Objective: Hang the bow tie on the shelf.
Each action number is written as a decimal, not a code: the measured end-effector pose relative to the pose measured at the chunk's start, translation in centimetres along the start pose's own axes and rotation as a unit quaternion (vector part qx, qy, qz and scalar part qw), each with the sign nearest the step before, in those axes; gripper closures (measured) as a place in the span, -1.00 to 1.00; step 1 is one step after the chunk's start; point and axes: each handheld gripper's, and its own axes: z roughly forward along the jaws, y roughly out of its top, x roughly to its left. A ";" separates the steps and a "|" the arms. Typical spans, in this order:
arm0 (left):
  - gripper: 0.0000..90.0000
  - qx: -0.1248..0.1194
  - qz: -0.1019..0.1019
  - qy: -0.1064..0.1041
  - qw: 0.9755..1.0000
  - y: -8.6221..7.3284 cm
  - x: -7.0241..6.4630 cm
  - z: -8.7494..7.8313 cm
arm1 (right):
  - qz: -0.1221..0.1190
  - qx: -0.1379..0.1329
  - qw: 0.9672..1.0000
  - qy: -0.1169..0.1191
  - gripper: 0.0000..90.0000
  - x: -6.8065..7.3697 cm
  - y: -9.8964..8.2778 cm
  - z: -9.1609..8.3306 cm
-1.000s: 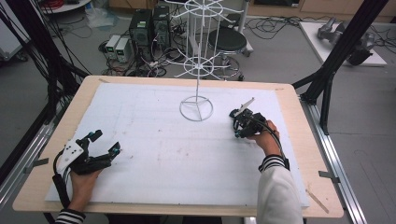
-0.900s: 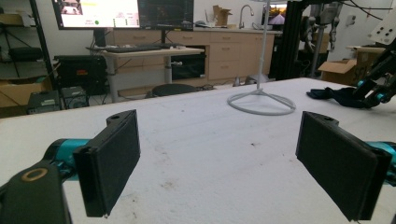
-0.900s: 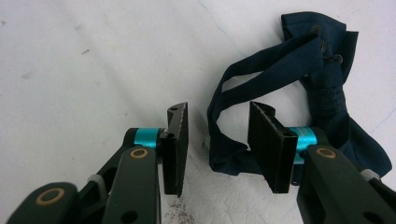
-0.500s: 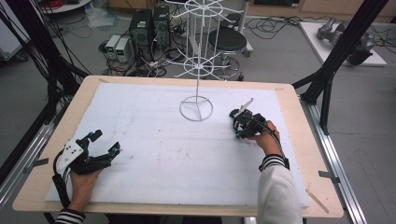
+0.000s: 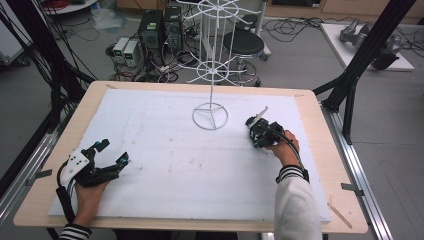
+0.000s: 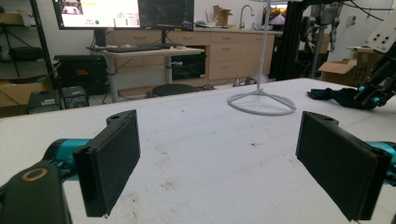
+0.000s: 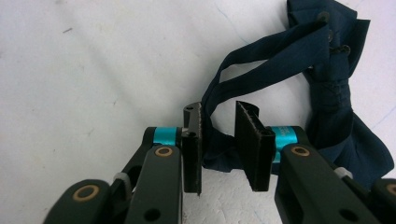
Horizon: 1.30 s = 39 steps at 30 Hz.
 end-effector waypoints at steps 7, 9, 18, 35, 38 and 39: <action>-0.69 0.000 0.000 0.000 1.000 0.0 0.0 0.0 | -0.014 0.008 1.000 0.001 0.77 0.2 0.2 0.0; -0.69 0.000 -0.001 0.001 1.000 0.0 0.0 0.0 | -0.021 0.010 1.000 -0.001 0.80 0.3 0.2 0.0; -0.69 0.000 -0.001 0.001 1.000 0.0 0.0 0.0 | -0.021 0.010 1.000 0.002 0.85 0.3 0.2 -0.1; -0.69 0.000 0.001 0.000 1.000 0.0 0.0 0.0 | 0.026 -0.083 0.996 0.005 0.84 -0.4 0.1 -1.9; -0.69 0.000 0.001 0.000 1.000 0.0 0.0 0.0 | 0.041 -0.101 0.994 0.008 0.84 -0.6 -0.1 -2.3; -0.69 0.000 0.001 0.000 1.000 0.0 0.0 0.0 | 0.047 -0.107 0.993 0.009 0.84 -0.6 -0.1 -2.4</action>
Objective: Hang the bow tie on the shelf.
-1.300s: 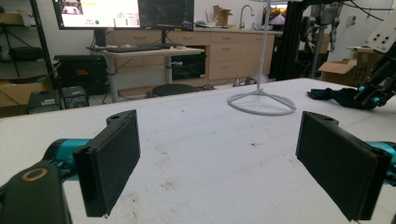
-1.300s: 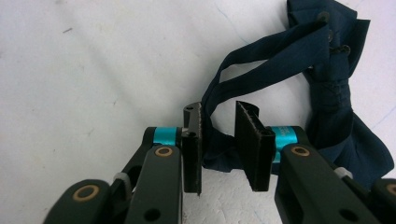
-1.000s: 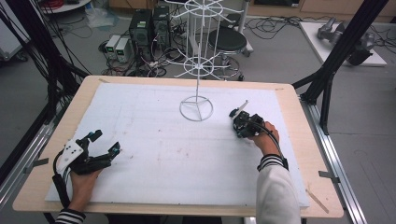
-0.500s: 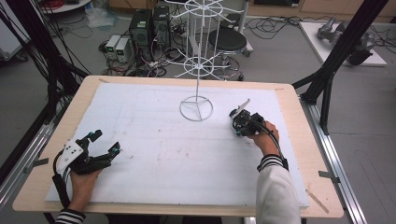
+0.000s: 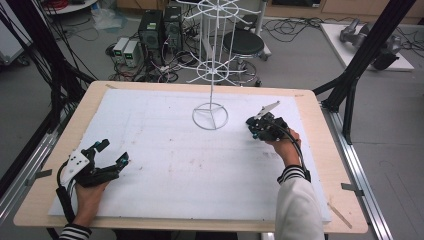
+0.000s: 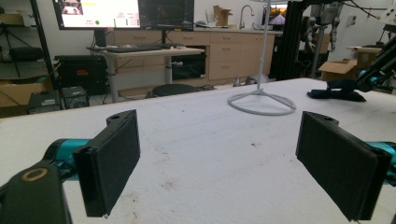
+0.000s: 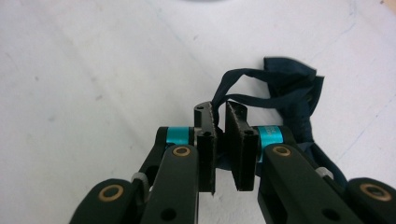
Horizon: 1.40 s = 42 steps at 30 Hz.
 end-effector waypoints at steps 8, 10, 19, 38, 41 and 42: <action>-0.69 0.000 0.000 0.000 1.000 0.0 0.0 0.0 | 0.024 -0.043 0.999 0.006 0.84 -0.3 0.1 -0.8; -0.69 0.000 0.000 0.000 1.000 0.0 0.0 0.0 | 0.025 -0.046 0.999 0.002 0.84 -0.3 0.1 -0.9; -0.69 0.000 0.001 0.001 1.000 0.0 0.0 0.0 | 0.056 -0.087 0.995 -0.014 0.84 -0.6 0.1 -1.9; -0.69 0.000 0.001 0.001 1.000 0.0 0.0 0.0 | 0.123 -0.239 0.963 -0.029 0.84 -0.9 0.0 -4.9; -0.69 0.000 0.001 0.001 1.000 0.0 0.0 0.0 | 0.136 -0.261 0.955 -0.031 0.83 -0.9 0.0 -5.3; -0.69 0.000 0.001 0.001 1.000 0.0 0.0 0.0 | 0.139 -0.268 0.953 -0.034 0.83 -0.9 0.0 -5.4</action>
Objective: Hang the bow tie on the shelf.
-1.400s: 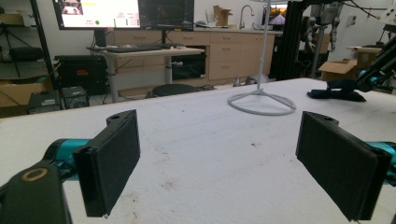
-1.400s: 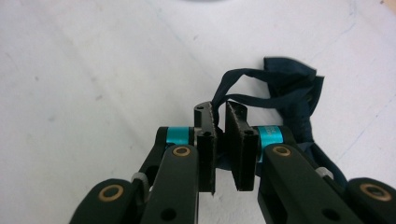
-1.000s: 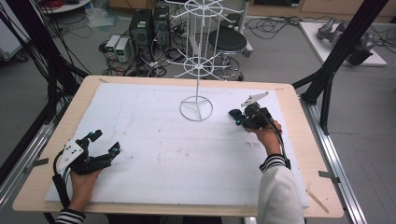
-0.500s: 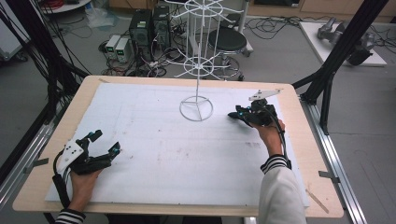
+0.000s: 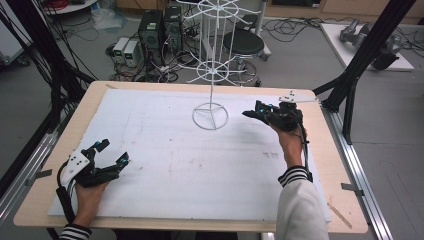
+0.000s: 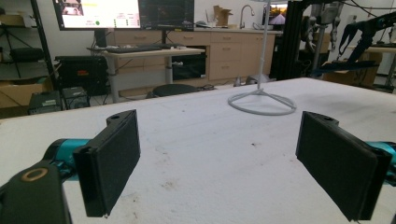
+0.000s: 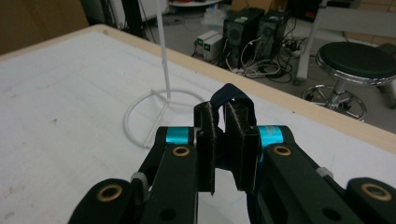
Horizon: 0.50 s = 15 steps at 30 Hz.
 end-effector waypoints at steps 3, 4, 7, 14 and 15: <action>-0.69 0.000 0.000 0.000 1.000 0.0 0.0 0.0 | 0.005 -0.014 1.000 -0.006 0.83 0.1 0.1 -0.2; -0.69 0.000 0.000 0.000 1.000 0.0 0.0 0.0 | 0.011 -0.021 1.000 -0.006 0.83 0.1 0.2 -0.3; -0.69 0.001 0.000 0.000 1.000 0.0 0.0 0.0 | 0.013 -0.036 0.999 -0.005 0.83 0.2 0.3 -0.5; -0.69 0.001 0.000 0.000 1.000 0.0 0.0 0.0 | 0.016 -0.058 0.998 -0.013 0.83 0.5 0.7 -1.0; -0.69 0.001 0.000 0.000 1.000 0.0 0.0 0.0 | 0.020 -0.060 0.998 -0.015 0.83 0.5 0.7 -1.0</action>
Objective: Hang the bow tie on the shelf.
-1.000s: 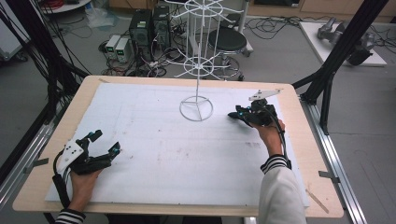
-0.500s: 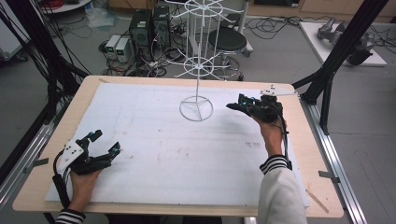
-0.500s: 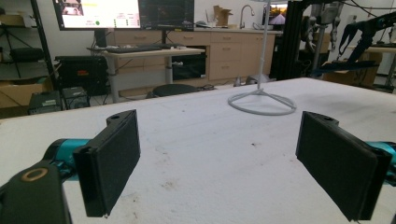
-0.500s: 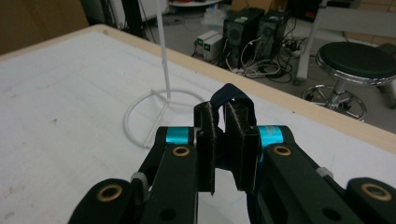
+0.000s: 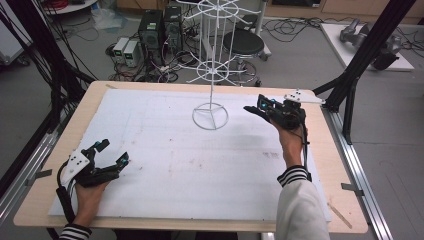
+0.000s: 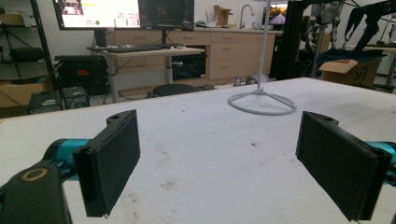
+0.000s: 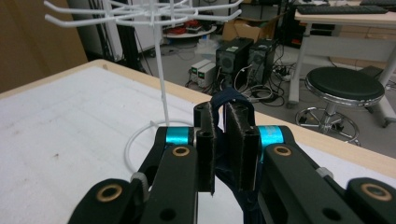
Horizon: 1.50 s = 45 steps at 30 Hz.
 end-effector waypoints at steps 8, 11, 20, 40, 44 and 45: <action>-0.69 -0.001 -0.001 0.000 1.000 0.0 0.0 0.0 | 0.005 -0.017 1.000 -0.003 0.83 0.6 1.5 -0.1; -0.69 -0.001 -0.002 0.000 1.000 0.0 0.0 0.0 | 0.005 -0.030 1.000 -0.001 0.83 1.0 2.2 0.0; -0.69 -0.001 -0.002 -0.001 1.000 0.0 0.0 0.0 | 0.000 -0.029 1.000 0.005 0.83 2.3 3.5 0.7; -0.69 -0.001 -0.002 -0.001 1.000 0.0 0.0 0.0 | 0.009 -0.037 0.999 0.004 0.82 4.3 5.7 2.3; -0.69 -0.001 -0.003 -0.001 1.000 0.0 0.0 0.0 | 0.010 -0.036 0.999 0.007 0.82 4.7 6.0 2.7; -0.69 -0.001 -0.003 -0.001 1.000 0.0 0.0 0.0 | 0.011 -0.035 0.999 0.007 0.82 4.8 6.0 2.7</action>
